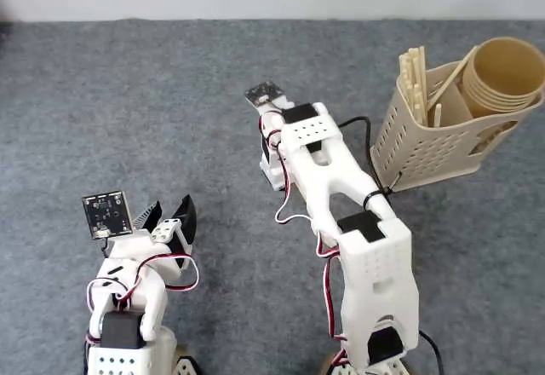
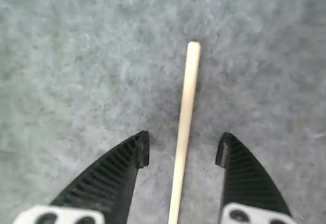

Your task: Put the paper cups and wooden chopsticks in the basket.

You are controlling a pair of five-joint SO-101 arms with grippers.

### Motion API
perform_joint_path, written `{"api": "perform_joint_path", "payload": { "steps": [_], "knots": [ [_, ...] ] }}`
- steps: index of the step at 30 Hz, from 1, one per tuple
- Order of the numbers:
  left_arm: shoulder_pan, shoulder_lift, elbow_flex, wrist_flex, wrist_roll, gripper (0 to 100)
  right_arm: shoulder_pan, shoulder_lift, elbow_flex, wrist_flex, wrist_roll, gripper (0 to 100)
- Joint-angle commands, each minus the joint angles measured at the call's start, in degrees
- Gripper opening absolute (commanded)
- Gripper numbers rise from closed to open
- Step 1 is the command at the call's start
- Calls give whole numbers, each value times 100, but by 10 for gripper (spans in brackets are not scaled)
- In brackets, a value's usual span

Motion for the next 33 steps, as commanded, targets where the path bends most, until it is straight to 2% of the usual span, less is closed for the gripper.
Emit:
{"api": "perform_joint_path", "payload": {
  "steps": [1,7,15,24,33],
  "knots": [
    [0,-62,-40,9,-35,187,4,22,-9,-84,-53,203],
    [0,-62,-40,9,-35,187,22,40,-193,-31,-26,2],
    [0,-62,-40,9,-35,187,-110,-505,-563,1015,-70,8],
    [0,-62,-40,9,-35,187,-576,-2352,-580,2378,-79,8],
    [0,-53,-40,9,-35,187,-514,-4637,-589,2440,-88,8]
  ]
}}
